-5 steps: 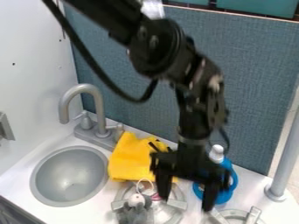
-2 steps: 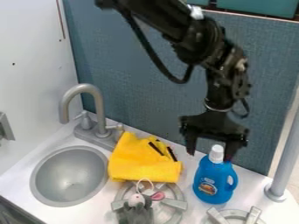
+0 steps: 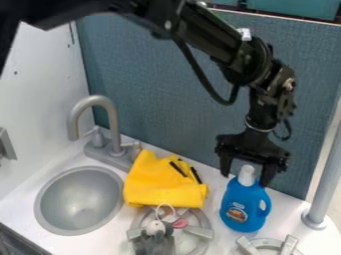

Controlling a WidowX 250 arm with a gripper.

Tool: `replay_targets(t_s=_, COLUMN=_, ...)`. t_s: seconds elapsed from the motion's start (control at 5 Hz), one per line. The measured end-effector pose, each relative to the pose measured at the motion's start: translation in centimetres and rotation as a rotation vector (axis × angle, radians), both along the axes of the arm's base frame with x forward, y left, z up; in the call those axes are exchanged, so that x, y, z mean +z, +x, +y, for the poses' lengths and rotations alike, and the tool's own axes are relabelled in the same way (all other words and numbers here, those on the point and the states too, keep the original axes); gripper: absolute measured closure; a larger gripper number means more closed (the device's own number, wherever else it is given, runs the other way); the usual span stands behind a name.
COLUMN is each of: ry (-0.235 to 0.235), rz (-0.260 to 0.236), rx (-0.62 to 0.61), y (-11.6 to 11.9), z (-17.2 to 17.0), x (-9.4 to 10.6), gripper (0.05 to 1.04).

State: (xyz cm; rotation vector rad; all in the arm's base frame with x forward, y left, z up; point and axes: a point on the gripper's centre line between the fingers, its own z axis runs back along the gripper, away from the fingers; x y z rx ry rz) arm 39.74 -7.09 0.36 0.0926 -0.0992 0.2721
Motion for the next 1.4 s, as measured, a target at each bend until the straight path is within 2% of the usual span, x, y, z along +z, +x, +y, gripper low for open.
replay_targets(t_s=0.2, ry=0.025, rz=-0.002, rx=0.002, y=0.4, z=-0.1, x=-0.7, gripper=0.386)
replay_targets(t_s=0.4, ry=0.02, rz=0.024, rx=-0.014, y=0.1, z=-0.4, x=-0.6, gripper=0.592)
replay_targets(t_s=0.6, ry=-0.012, rz=0.067, rx=-0.042, y=-0.4, z=-0.9, x=-0.6, gripper=0.595)
replay_targets(t_s=0.8, ry=-0.032, rz=0.056, rx=-0.05, y=-1.1, z=-0.5, x=-0.3, gripper=0.595)
replay_targets(t_s=1.0, ry=-0.025, rz=-0.108, rx=-0.017, y=-3.5, z=0.8, x=4.3, gripper=0.595)
replay_targets(t_s=1.2, ry=-0.025, rz=-0.181, rx=0.036, y=-8.2, z=2.1, x=5.8, gripper=0.595)
replay_targets(t_s=1.4, ry=-0.024, rz=-0.118, rx=0.064, y=-12.0, z=2.8, x=6.1, gripper=0.595)
